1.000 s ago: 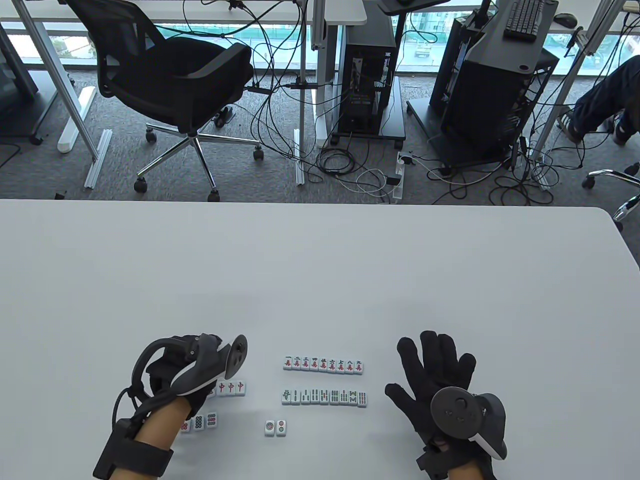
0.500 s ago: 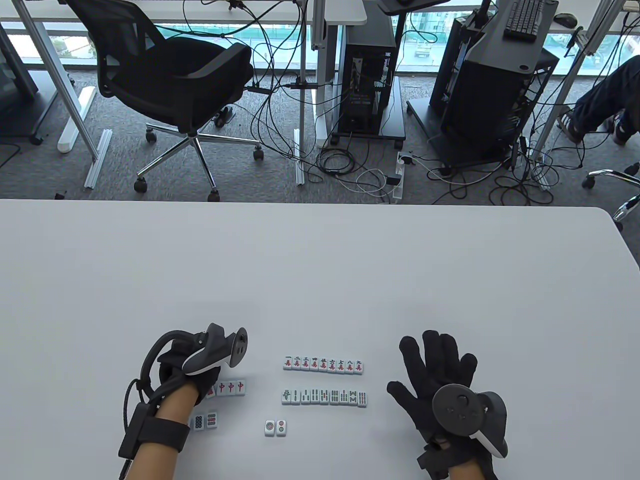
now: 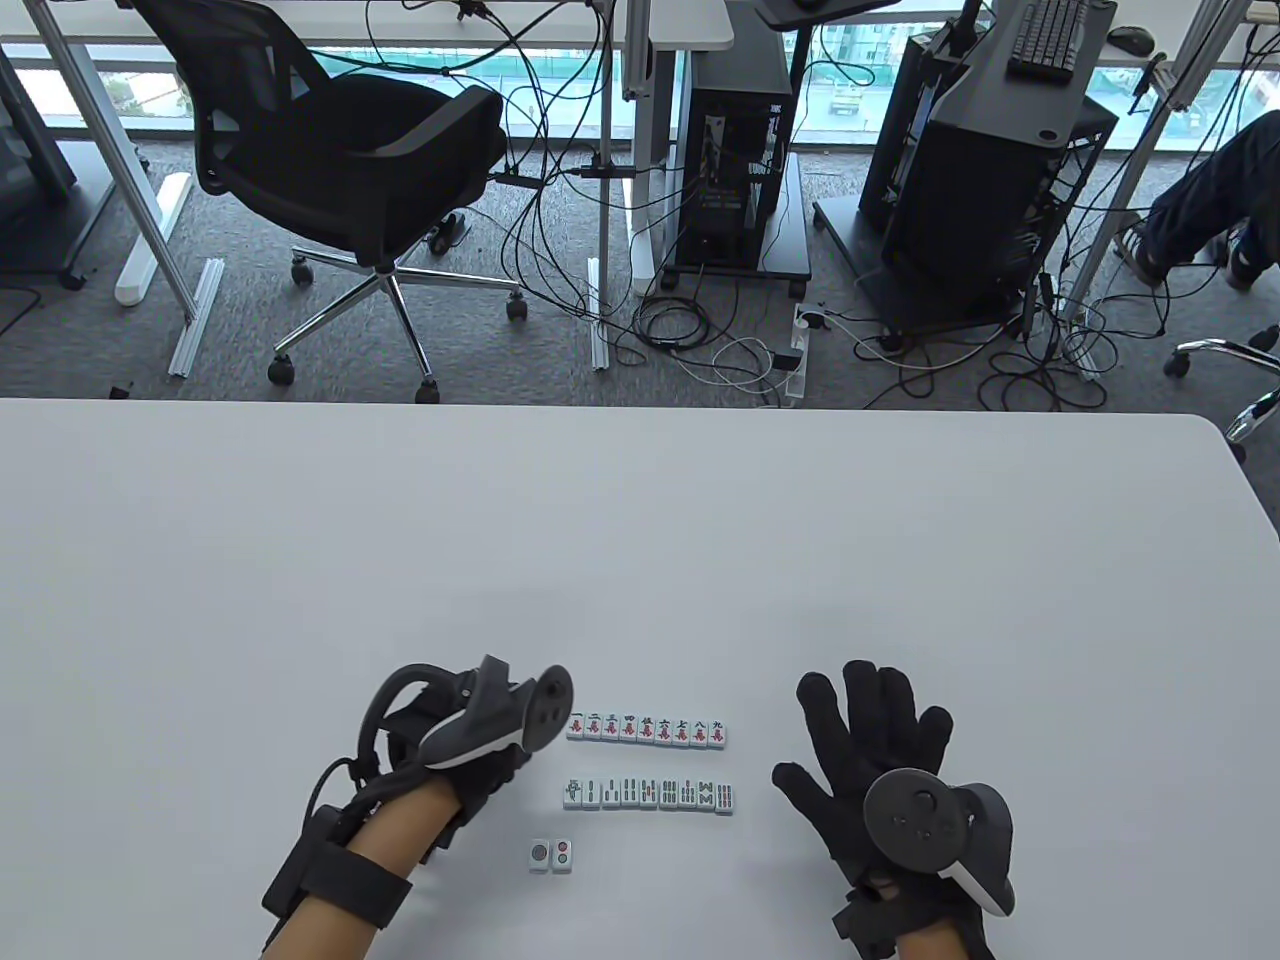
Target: Mahjong suit sorting
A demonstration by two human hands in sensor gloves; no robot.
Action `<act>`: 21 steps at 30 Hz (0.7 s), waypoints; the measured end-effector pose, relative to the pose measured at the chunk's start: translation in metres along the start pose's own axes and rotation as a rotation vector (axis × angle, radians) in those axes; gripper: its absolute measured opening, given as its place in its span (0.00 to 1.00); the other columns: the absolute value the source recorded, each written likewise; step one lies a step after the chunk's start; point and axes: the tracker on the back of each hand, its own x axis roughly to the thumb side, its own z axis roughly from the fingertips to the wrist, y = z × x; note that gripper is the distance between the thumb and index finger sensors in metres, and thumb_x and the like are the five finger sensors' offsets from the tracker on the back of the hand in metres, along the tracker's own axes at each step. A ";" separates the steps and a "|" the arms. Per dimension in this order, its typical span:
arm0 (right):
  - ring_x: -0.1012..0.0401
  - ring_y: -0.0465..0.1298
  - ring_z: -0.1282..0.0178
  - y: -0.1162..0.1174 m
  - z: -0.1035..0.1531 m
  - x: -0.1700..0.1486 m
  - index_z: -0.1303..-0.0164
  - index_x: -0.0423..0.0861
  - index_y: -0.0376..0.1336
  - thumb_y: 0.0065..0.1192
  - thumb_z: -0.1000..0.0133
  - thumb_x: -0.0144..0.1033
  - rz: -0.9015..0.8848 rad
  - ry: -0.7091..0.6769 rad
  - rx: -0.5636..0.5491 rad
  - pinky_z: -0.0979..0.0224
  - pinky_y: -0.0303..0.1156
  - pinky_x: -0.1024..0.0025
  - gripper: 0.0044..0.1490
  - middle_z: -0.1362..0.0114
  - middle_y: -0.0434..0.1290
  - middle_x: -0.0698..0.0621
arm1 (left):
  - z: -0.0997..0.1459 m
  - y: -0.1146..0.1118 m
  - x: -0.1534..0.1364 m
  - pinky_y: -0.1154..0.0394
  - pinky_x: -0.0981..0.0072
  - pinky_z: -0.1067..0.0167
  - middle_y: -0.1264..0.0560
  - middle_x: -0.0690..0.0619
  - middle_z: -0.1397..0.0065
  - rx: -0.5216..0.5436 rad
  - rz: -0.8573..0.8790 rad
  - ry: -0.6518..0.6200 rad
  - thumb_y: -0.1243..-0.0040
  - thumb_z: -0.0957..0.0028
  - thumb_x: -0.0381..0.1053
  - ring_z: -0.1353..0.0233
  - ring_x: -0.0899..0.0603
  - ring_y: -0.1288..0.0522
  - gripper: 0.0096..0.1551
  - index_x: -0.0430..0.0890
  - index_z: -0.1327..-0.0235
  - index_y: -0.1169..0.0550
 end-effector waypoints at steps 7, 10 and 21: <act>0.44 0.27 0.16 -0.001 0.001 0.001 0.15 0.60 0.37 0.48 0.42 0.64 -0.013 -0.005 -0.003 0.25 0.25 0.31 0.49 0.11 0.32 0.45 | 0.014 -0.007 0.063 0.19 0.58 0.63 0.14 0.61 0.62 -0.005 -0.079 -0.181 0.30 0.69 0.65 0.73 0.55 0.18 0.35 0.46 0.52 0.17; 0.44 0.27 0.16 -0.001 0.001 0.001 0.16 0.60 0.37 0.48 0.42 0.64 -0.017 -0.009 -0.005 0.25 0.25 0.31 0.49 0.11 0.32 0.45 | 0.020 -0.015 0.071 0.19 0.58 0.64 0.14 0.61 0.63 -0.034 -0.098 -0.200 0.30 0.69 0.65 0.74 0.55 0.18 0.35 0.46 0.52 0.17; 0.43 0.28 0.16 0.000 0.002 0.002 0.16 0.60 0.37 0.49 0.42 0.64 -0.016 -0.010 0.005 0.25 0.25 0.31 0.49 0.12 0.32 0.44 | 0.030 -0.042 0.074 0.19 0.59 0.66 0.14 0.62 0.66 -0.069 -0.189 -0.175 0.30 0.70 0.65 0.77 0.56 0.19 0.35 0.47 0.53 0.16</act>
